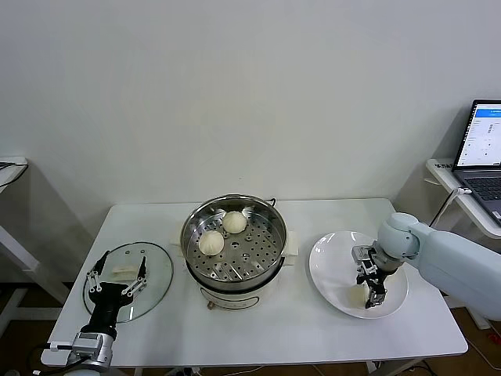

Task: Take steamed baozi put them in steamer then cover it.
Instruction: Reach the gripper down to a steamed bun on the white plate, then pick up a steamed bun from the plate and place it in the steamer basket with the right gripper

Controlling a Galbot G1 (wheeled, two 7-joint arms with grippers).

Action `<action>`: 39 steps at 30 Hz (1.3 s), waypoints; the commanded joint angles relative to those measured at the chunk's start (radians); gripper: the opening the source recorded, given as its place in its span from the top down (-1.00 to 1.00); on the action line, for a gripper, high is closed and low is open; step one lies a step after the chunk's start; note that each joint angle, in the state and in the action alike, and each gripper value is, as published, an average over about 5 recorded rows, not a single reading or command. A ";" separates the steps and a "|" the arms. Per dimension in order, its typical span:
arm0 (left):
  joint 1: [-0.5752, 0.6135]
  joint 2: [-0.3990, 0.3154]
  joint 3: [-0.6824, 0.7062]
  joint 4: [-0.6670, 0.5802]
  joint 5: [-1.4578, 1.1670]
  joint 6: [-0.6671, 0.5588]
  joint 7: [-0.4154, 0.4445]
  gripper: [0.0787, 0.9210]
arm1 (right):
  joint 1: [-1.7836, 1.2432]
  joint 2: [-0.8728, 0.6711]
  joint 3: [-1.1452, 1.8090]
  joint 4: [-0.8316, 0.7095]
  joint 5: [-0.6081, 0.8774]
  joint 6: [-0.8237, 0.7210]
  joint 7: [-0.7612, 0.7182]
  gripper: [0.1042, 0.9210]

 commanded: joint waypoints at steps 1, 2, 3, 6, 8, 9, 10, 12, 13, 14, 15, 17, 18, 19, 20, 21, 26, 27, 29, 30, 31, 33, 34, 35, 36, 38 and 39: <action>0.001 0.000 0.001 -0.003 0.000 0.001 0.000 -0.77 | 0.038 -0.015 0.003 0.008 0.038 0.001 -0.006 -0.39; 0.002 0.000 0.002 -0.004 0.001 0.001 0.000 -0.77 | 0.065 -0.022 -0.004 0.011 0.054 0.001 -0.011 -0.39; 0.003 0.000 0.002 -0.005 0.001 0.001 0.000 -0.77 | 0.099 -0.029 -0.017 0.013 0.070 0.001 -0.016 -0.39; 0.005 0.001 0.004 -0.008 0.003 0.001 -0.001 -0.77 | 0.263 -0.042 -0.091 0.016 0.135 0.005 -0.027 -0.39; 0.007 0.001 0.006 -0.011 0.004 0.001 -0.002 -0.77 | 0.387 -0.039 -0.155 0.015 0.184 0.012 -0.030 -0.39; 0.007 0.002 0.008 -0.013 0.005 0.002 -0.002 -0.77 | 0.446 -0.034 -0.185 0.013 0.206 0.019 -0.031 -0.39; 0.007 0.002 0.009 -0.015 0.006 0.002 -0.003 -0.77 | 0.511 -0.024 -0.219 0.012 0.226 0.027 -0.033 -0.39; 0.008 0.003 0.013 -0.018 0.007 0.003 -0.004 -0.77 | 0.633 0.003 -0.283 0.010 0.262 0.049 -0.036 -0.39; 0.008 0.004 0.014 -0.019 0.008 0.003 -0.004 -0.77 | 0.689 0.019 -0.311 0.010 0.277 0.060 -0.036 -0.39; 0.008 0.004 0.016 -0.020 0.008 0.004 -0.004 -0.77 | 0.738 0.035 -0.335 0.011 0.289 0.071 -0.036 -0.39; 0.008 0.004 0.017 -0.020 0.009 0.003 -0.005 -0.77 | 0.779 0.054 -0.359 0.014 0.299 0.089 -0.035 -0.39; 0.007 0.004 0.018 -0.021 0.010 0.003 -0.005 -0.77 | 0.842 0.092 -0.395 0.022 0.310 0.131 -0.031 -0.40; 0.008 0.004 0.018 -0.022 0.010 0.003 -0.005 -0.77 | 0.863 0.111 -0.407 0.025 0.310 0.158 -0.029 -0.40; 0.008 0.004 0.018 -0.022 0.010 0.003 -0.004 -0.77 | 0.884 0.134 -0.418 0.029 0.310 0.195 -0.029 -0.40; 0.008 0.004 0.017 -0.022 0.010 0.003 -0.004 -0.77 | 0.899 0.156 -0.426 0.030 0.309 0.237 -0.029 -0.41; 0.008 0.005 0.016 -0.022 0.009 0.003 -0.004 -0.77 | 0.912 0.179 -0.435 0.031 0.306 0.287 -0.029 -0.40; 0.007 0.010 0.009 -0.022 0.005 0.004 -0.002 -0.77 | 0.945 0.286 -0.481 0.064 0.260 0.527 -0.014 -0.39; 0.006 0.011 0.008 -0.022 0.004 0.004 -0.001 -0.77 | 0.947 0.306 -0.491 0.079 0.249 0.559 -0.004 -0.38; 0.004 0.013 0.008 -0.022 0.002 0.005 -0.001 -0.77 | 0.950 0.347 -0.508 0.108 0.225 0.610 0.024 -0.38; 0.002 0.013 0.008 -0.021 0.001 0.005 0.000 -0.77 | 0.951 0.368 -0.516 0.120 0.209 0.636 0.038 -0.38; 0.001 0.014 0.007 -0.019 0.000 0.006 0.000 -0.77 | 0.949 0.387 -0.520 0.129 0.194 0.656 0.048 -0.38; -0.002 0.014 0.006 -0.017 -0.002 0.006 0.001 -0.77 | 0.941 0.429 -0.529 0.137 0.147 0.701 0.076 -0.39; -0.003 0.014 0.005 -0.017 -0.003 0.006 0.002 -0.77 | 0.935 0.446 -0.533 0.136 0.127 0.722 0.089 -0.39; -0.004 0.014 0.003 -0.016 -0.003 0.006 0.002 -0.77 | 0.926 0.467 -0.537 0.134 0.104 0.745 0.108 -0.39; -0.004 0.014 0.002 -0.016 -0.005 0.006 0.003 -0.77 | 0.916 0.488 -0.542 0.130 0.084 0.766 0.126 -0.39; -0.004 0.013 -0.002 -0.015 -0.006 0.006 0.004 -0.77 | 0.897 0.522 -0.549 0.123 0.054 0.794 0.159 -0.39; -0.004 0.013 -0.005 -0.014 -0.007 0.005 0.005 -0.77 | 0.888 0.539 -0.552 0.117 0.040 0.807 0.173 -0.39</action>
